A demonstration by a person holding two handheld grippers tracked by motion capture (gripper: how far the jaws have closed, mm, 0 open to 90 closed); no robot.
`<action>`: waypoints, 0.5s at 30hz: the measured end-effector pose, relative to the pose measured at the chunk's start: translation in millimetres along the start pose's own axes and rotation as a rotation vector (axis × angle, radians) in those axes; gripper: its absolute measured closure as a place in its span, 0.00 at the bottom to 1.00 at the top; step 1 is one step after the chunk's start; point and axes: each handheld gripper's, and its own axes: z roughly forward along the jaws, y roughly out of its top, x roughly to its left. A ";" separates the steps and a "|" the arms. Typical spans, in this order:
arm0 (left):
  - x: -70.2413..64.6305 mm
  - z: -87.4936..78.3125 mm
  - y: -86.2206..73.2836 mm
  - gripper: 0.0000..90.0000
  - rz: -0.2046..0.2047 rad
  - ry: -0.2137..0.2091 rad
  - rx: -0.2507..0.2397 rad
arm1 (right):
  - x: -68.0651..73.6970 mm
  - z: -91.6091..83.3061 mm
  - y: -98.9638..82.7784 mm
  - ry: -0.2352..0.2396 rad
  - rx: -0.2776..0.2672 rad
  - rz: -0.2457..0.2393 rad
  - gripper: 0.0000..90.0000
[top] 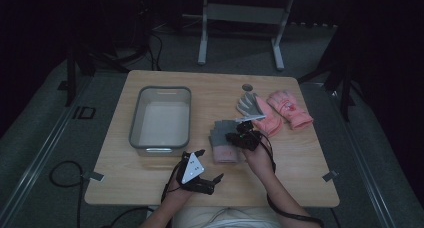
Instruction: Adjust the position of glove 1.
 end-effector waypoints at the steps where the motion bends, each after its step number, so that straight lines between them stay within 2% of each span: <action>1: 0.0 0.0 0.0 0.00 -0.001 0.001 -0.001 | 0.1 2.3 -0.6 -0.004 0.004 -0.002 0.93; 3: 0.2 0.0 0.0 0.00 -0.001 0.000 0.000 | -1.7 6.9 -1.4 0.000 0.012 0.007 0.93; 6: 0.1 0.2 0.1 0.00 -0.001 0.000 0.001 | -3.2 14.3 -1.7 -0.025 0.028 -0.020 0.93; 8: 0.2 0.2 0.1 0.00 -0.001 0.000 0.003 | -5.5 18.7 -3.0 -0.027 0.042 -0.013 0.93; 11: 0.2 0.4 0.2 0.00 -0.002 0.000 0.005 | -10.0 26.9 -5.7 -0.018 0.076 -0.003 0.91; 15: -0.6 0.2 0.1 0.00 0.007 0.009 0.004 | -11.0 31.5 -9.2 -0.004 0.079 -0.009 0.90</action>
